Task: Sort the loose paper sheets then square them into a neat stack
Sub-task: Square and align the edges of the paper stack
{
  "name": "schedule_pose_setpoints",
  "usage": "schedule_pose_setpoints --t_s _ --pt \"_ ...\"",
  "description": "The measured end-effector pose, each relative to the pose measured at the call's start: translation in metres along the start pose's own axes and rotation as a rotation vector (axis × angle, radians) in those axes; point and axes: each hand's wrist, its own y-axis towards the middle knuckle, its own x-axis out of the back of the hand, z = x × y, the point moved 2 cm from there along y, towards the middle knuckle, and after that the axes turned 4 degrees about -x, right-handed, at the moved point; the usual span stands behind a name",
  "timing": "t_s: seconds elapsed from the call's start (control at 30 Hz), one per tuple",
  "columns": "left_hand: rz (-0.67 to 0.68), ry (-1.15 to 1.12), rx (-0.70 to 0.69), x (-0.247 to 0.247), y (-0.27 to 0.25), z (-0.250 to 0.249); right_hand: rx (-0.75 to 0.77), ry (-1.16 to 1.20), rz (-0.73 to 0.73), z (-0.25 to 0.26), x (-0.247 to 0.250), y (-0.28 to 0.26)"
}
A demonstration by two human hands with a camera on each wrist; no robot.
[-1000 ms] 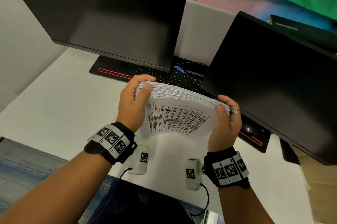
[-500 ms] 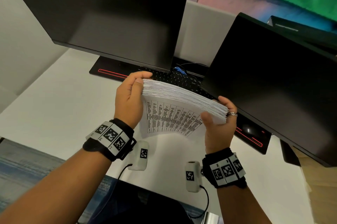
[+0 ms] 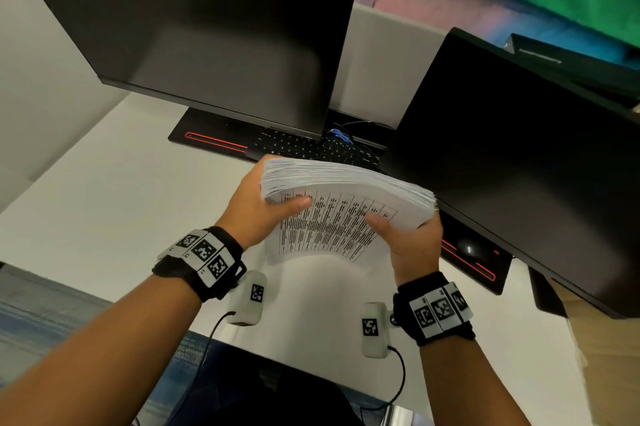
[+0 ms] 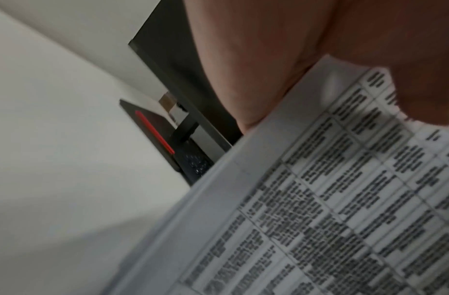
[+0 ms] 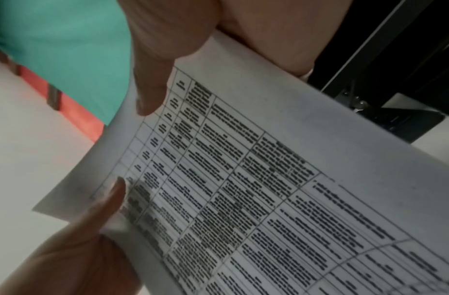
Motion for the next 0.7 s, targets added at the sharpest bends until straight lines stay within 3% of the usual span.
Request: schedule_pose_setpoints --t_s 0.17,0.27,0.37,0.47,0.57,0.7 --pt "-0.058 0.145 -0.056 0.008 0.005 -0.02 0.148 -0.184 0.009 0.02 0.005 0.004" --pt "-0.034 0.272 -0.191 0.022 0.012 -0.056 0.244 -0.399 0.002 0.046 0.008 0.004" --pt "0.044 0.614 -0.406 0.023 0.018 -0.086 0.349 -0.75 0.127 0.065 -0.016 -0.001" --pt "0.137 0.848 -0.543 0.012 0.022 -0.102 0.418 -0.744 0.255 0.07 -0.047 -0.002" --pt "0.232 0.785 -0.496 0.013 0.022 -0.098 0.471 -0.776 0.259 0.066 -0.051 0.002" --pt "0.231 0.723 -0.161 0.051 0.012 -0.04 0.334 -0.642 0.202 0.06 -0.021 0.007"
